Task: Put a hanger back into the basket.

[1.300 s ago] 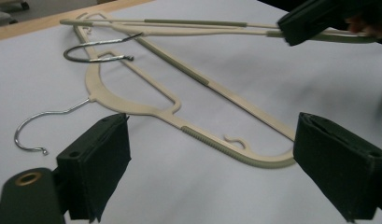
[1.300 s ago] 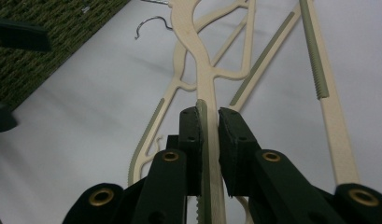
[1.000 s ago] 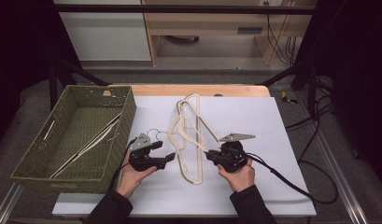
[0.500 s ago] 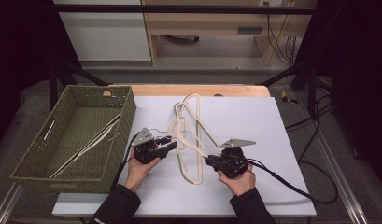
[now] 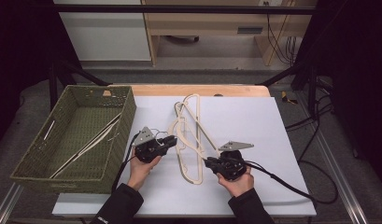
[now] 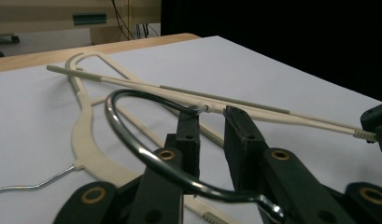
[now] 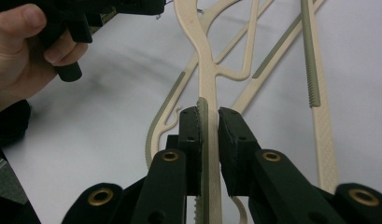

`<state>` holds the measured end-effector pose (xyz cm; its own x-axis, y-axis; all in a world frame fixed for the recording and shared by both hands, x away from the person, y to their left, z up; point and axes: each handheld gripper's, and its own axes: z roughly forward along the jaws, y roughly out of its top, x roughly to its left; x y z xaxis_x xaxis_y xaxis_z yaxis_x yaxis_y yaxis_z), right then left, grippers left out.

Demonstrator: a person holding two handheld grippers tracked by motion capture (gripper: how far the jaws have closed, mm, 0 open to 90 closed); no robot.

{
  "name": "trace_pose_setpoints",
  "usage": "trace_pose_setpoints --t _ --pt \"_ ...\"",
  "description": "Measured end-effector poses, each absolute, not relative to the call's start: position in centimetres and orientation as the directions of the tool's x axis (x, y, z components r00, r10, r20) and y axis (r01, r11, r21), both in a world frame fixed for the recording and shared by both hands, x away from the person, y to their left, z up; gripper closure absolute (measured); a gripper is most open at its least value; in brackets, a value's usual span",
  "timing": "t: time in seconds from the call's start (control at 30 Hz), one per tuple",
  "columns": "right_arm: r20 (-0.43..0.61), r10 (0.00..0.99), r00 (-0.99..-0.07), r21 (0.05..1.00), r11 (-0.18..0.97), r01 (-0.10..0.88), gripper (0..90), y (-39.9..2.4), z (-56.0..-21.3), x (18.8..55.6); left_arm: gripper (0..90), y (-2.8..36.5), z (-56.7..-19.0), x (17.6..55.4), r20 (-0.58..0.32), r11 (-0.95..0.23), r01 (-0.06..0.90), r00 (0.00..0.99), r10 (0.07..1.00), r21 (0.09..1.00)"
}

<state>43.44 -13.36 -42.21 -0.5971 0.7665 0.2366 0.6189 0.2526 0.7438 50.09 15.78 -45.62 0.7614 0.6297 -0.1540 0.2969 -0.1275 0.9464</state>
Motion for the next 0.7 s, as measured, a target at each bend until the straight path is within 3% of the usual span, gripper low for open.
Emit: trace_pose_setpoints --t 0.07,0.33,0.53,0.7 --pt "0.237 0.767 -0.596 0.743 0.253 0.62 80.3 -13.2 -42.4 43.3 68.4 16.0 -45.5 50.2 -0.164 -0.109 0.296 0.759 0.63 0.949" --pt "0.235 0.767 -0.597 0.738 0.259 0.623 80.3 -13.0 -42.8 43.4 75.7 15.7 -45.4 50.1 -0.169 -0.092 0.298 0.74 0.652 0.95" --pt "0.236 0.756 -0.61 0.748 0.26 0.611 80.4 -13.1 -42.8 43.3 61.6 14.9 -45.6 49.7 -0.129 -0.149 0.287 0.759 0.638 0.946" --pt "0.261 0.755 -0.602 0.752 0.231 0.617 80.4 -13.4 -42.4 43.2 63.9 15.0 -46.0 49.6 -0.098 -0.196 0.281 0.768 0.633 0.939"
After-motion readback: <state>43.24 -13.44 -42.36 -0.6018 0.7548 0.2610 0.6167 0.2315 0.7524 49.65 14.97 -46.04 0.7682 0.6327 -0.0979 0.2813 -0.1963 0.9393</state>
